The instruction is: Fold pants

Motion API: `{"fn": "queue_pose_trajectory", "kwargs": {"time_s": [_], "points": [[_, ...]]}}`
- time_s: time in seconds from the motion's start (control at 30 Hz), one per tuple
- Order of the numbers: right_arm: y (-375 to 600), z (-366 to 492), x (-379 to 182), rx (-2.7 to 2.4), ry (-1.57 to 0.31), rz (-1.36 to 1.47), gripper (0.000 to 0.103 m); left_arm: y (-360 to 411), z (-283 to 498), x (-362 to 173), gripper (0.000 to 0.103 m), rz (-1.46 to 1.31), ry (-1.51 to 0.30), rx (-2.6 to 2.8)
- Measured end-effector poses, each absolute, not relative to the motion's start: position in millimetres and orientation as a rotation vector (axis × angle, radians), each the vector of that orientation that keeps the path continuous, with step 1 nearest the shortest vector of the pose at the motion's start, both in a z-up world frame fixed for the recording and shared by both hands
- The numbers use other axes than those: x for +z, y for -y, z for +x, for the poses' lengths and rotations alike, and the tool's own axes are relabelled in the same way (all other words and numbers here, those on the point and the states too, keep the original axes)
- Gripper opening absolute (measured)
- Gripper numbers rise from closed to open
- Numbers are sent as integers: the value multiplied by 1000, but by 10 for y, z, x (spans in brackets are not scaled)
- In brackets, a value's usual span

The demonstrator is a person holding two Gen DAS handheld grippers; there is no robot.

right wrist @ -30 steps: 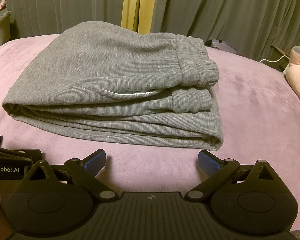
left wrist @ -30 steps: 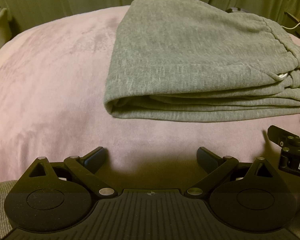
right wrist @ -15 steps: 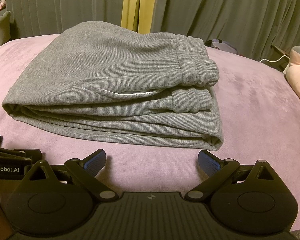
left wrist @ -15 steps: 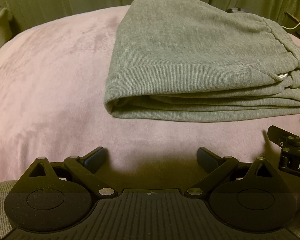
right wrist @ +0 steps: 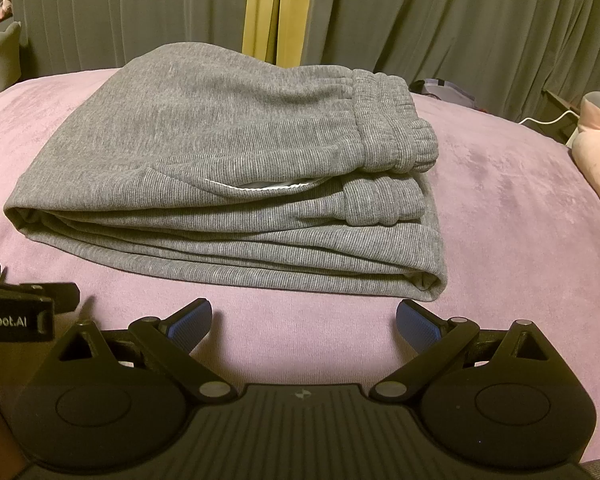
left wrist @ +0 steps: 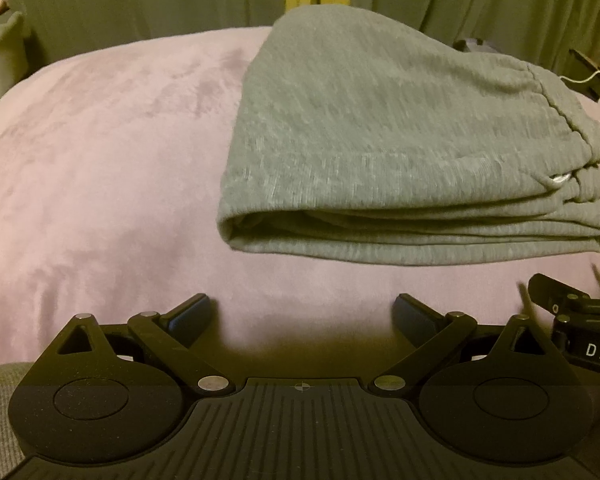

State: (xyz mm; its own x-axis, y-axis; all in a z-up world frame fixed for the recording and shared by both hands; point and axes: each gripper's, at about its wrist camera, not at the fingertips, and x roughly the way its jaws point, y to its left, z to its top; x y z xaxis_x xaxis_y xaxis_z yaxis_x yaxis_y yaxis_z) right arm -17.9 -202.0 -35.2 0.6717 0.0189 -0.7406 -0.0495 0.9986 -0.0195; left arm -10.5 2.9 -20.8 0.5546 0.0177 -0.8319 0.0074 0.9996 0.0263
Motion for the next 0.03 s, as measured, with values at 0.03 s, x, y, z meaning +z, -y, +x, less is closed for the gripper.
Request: {"fn": "queue_pose_trajectory", "kwargs": {"time_s": [0.03], "points": [[2020, -179, -352, 39, -834, -39, 99, -31, -109, -208, 101, 30, -984, 4]]}}
